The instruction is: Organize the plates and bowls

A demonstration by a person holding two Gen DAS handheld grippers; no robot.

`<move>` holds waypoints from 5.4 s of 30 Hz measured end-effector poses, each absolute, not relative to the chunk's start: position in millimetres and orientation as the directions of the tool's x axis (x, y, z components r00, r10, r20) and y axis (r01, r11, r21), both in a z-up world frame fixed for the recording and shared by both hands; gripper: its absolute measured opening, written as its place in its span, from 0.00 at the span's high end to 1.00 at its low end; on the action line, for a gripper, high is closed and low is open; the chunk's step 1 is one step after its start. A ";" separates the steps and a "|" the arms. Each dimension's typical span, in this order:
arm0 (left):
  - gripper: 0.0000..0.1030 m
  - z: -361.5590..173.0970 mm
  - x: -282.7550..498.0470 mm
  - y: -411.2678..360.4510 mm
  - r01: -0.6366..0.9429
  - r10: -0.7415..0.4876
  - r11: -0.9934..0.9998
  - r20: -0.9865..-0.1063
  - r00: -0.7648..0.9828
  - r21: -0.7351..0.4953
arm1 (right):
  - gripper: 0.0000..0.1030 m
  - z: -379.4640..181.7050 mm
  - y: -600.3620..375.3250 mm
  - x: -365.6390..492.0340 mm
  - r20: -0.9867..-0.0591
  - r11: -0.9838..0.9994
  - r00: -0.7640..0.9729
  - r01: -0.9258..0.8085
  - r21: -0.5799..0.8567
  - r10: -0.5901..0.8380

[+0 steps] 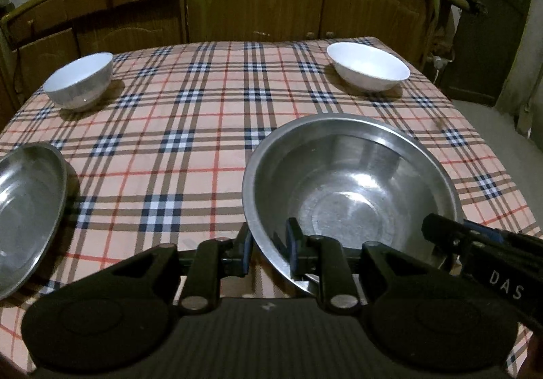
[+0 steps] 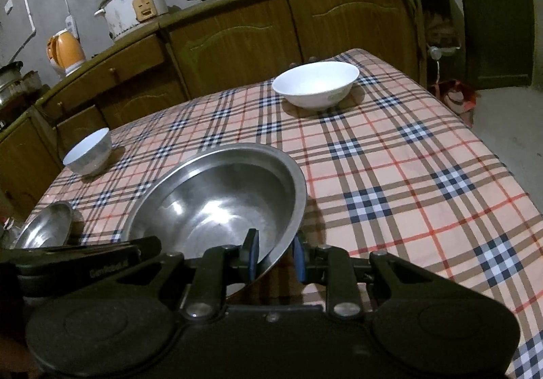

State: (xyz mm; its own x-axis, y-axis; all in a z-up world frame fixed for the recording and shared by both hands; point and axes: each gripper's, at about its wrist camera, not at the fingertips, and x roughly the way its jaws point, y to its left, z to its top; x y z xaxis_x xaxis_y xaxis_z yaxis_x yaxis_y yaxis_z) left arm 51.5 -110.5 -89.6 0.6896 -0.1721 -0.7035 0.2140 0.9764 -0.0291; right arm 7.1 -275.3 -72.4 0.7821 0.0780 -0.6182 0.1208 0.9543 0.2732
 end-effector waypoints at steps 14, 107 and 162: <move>0.76 -97.8 52.9 -109.0 0.213 -0.183 0.976 -0.701 0.689 -0.046 | 0.72 -77.2 -275.3 11.3 -0.626 0.957 0.776 0.123 0.263 0.073; 0.84 -52.6 276.4 -224.9 0.356 -0.316 0.930 -0.689 0.652 -0.089 | 0.74 -58.1 -405.7 233.9 -0.591 0.918 0.806 0.210 0.337 0.033; 0.82 14.6 54.1 -123.4 0.288 -0.228 0.957 -0.567 0.792 0.018 | 0.74 32.1 -279.4 12.7 -0.495 0.940 0.863 0.082 0.330 0.098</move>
State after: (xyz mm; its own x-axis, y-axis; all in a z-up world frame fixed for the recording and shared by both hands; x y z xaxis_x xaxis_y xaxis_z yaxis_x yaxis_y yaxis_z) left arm 54.1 -123.4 14.6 0.7915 -0.2277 -0.5671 0.2884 0.9573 0.0182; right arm 12.7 -279.4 32.1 0.8632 0.0983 -0.4952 0.0824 0.9403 0.3303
